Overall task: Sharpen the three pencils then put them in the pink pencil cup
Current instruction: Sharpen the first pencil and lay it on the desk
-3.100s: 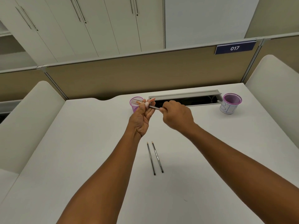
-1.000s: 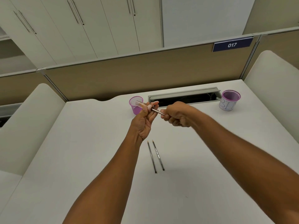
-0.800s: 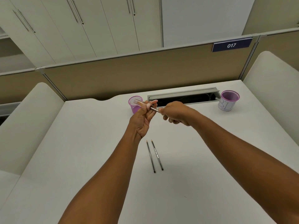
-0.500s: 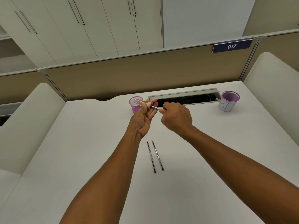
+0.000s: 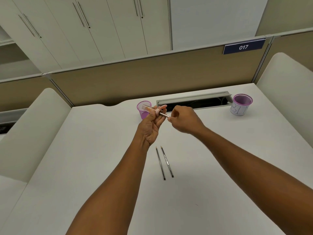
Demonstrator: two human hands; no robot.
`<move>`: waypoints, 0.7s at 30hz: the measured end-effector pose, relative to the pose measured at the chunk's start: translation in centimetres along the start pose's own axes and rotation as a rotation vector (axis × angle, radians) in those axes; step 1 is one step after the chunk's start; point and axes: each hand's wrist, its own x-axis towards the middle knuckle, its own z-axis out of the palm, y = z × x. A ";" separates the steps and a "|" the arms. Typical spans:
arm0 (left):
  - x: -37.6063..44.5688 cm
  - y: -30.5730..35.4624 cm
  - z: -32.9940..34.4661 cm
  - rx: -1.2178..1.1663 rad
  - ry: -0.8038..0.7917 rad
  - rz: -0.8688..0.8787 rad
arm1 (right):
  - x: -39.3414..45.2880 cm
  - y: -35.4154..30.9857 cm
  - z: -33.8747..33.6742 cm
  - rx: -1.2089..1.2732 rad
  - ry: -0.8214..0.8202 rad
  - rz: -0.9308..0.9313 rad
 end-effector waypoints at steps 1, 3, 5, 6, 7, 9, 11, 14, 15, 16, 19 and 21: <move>0.0 -0.1 0.0 -0.006 0.001 -0.004 | -0.2 0.2 0.5 -0.127 0.092 -0.069; -0.2 -0.1 0.1 -0.010 0.000 -0.010 | -0.8 0.5 1.2 -0.288 0.207 -0.182; -0.3 -0.1 0.3 -0.006 -0.016 -0.009 | -1.3 0.5 1.4 -0.351 0.242 -0.234; -0.3 -0.2 0.3 -0.004 -0.015 -0.009 | -1.4 0.4 1.4 -0.344 0.234 -0.232; -0.4 -0.1 0.3 -0.001 -0.014 -0.004 | -1.4 0.2 1.3 -0.319 0.197 -0.194; -0.6 -0.1 0.3 0.005 -0.030 0.003 | -0.6 -0.6 0.5 -0.078 0.027 0.015; -0.8 -0.2 0.1 0.001 -0.040 0.005 | 0.5 -1.1 -0.9 0.403 -0.233 0.328; -1.0 -0.2 0.0 -0.006 -0.063 -0.006 | 0.7 -0.7 -2.5 0.702 -0.438 0.519; -0.9 -0.2 0.1 -0.005 -0.062 -0.010 | 0.6 -0.6 -2.6 0.679 -0.438 0.495; -0.9 -0.2 0.2 -0.003 -0.058 -0.010 | 0.4 -0.7 -2.6 0.621 -0.414 0.456; -0.8 -0.1 0.3 -0.003 -0.051 -0.005 | -0.4 -0.7 -2.0 0.429 -0.315 0.305; -0.8 0.2 0.2 -0.003 -0.046 0.002 | -0.6 0.0 -1.6 0.355 -0.259 0.202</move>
